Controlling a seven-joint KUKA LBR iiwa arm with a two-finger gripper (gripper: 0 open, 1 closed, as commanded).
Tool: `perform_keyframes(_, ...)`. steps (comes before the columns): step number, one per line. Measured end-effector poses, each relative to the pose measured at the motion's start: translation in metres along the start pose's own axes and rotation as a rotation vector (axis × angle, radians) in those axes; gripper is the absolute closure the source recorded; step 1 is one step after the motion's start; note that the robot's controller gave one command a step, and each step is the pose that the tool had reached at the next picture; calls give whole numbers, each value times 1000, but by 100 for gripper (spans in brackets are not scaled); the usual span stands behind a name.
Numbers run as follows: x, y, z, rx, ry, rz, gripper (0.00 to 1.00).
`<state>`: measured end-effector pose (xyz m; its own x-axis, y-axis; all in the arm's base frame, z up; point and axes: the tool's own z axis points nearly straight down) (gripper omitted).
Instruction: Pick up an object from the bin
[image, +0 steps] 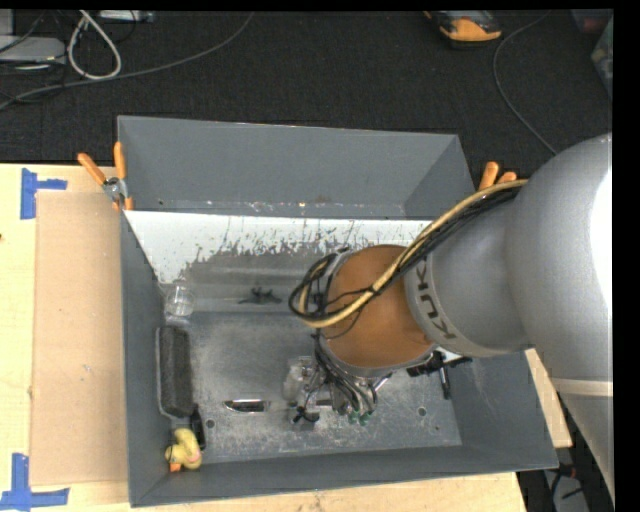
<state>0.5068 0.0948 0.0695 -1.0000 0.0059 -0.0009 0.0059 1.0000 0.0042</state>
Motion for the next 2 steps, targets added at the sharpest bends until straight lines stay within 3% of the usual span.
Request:
perform_keyframes(1, 0, 0, 0, 0, 0, 2, 100)
perform_keyframes(2, 3, -1, -16, 2, 12, 2, 100)
